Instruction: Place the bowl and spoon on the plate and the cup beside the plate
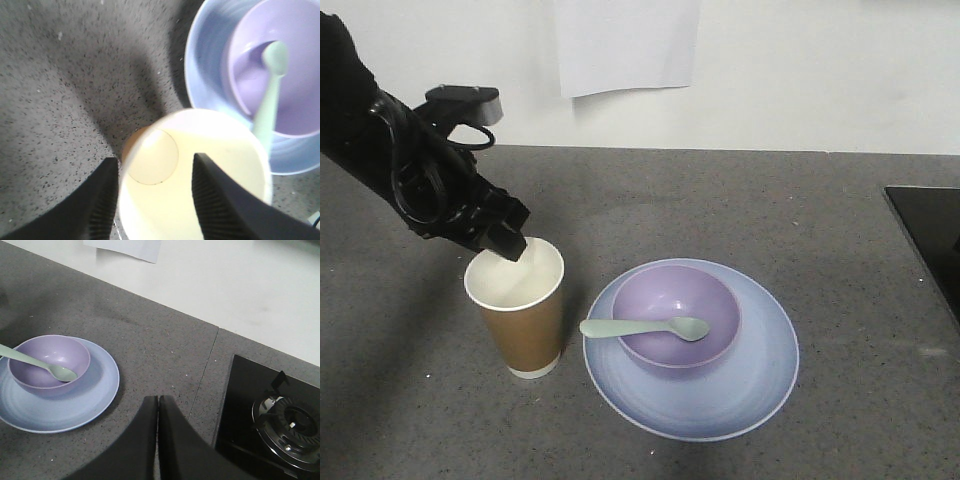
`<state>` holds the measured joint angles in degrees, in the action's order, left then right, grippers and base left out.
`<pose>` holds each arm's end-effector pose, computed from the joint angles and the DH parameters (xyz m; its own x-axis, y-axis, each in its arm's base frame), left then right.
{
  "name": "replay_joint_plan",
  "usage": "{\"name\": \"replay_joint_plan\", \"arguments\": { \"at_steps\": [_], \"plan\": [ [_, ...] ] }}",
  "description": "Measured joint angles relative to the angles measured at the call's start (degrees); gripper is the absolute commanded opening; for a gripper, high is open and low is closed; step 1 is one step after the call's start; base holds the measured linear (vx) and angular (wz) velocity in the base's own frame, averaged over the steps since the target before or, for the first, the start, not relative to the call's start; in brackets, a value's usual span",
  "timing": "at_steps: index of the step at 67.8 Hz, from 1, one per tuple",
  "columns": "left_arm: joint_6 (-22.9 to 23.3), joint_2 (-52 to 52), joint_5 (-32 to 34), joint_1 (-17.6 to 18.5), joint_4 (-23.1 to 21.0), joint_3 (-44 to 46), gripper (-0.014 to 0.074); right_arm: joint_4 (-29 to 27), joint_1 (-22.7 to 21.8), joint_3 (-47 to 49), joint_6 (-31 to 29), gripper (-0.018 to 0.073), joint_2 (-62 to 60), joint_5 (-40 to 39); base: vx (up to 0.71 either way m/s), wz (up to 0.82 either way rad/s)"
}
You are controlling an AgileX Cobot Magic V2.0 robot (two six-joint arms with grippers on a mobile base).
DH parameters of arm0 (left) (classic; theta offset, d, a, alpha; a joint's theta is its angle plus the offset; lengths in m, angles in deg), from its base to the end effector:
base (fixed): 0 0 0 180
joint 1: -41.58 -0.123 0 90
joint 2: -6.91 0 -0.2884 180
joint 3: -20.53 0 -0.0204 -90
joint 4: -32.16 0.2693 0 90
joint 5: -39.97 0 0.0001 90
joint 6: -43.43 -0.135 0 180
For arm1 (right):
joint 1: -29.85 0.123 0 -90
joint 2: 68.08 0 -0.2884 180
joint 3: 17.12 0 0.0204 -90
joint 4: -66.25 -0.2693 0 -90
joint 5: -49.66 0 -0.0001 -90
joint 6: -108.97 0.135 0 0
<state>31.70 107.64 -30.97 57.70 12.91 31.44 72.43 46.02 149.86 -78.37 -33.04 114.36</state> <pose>0.3412 -0.1424 0.3072 -0.8639 0.3397 -0.3718 0.4481 0.8555 -0.2595 0.0752 0.0081 0.4320 -0.3309 -0.2757 -0.9025 -0.2521 0.9474 -0.1970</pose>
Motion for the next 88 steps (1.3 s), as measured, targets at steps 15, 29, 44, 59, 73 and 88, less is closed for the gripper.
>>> {"name": "replay_joint_plan", "arguments": {
  "at_steps": [15,29,44,59,73,88],
  "plan": [
    [0.0,-8.2,-0.3,0.0,0.2,0.0,0.0267,0.0,0.0,0.0,0.1,-0.0003,0.0,-1.5,0.00,0.00],
    [-0.2,-18.3,4.8,0.0,3.8,0.0,0.0022,0.0,0.0,0.0,2.2,-0.0003,0.2,-7.7,0.00,0.00],
    [-0.2,-30.1,17.9,0.0,7.2,-9.3,-0.0008,0.1,0.0,0.0,3.0,-0.0003,2.8,-10.9,0.00,0.00],
    [-0.3,-42.1,34.9,0.0,8.0,-33.7,-0.0008,3.8,0.0,0.0,6.8,-0.0003,5.1,-15.8,0.00,0.00],
    [-0.2,-50.0,46.1,0.0,6.9,-48.2,-0.0008,7.5,0.0,0.0,9.7,-0.0003,5.5,-16.1,0.00,0.00],
    [-0.2,-53.1,49.7,0.0,6.5,-50.4,-0.0008,7.6,0.0,0.0,9.9,-0.0003,5.5,-15.9,0.00,0.00]
  ]
}}
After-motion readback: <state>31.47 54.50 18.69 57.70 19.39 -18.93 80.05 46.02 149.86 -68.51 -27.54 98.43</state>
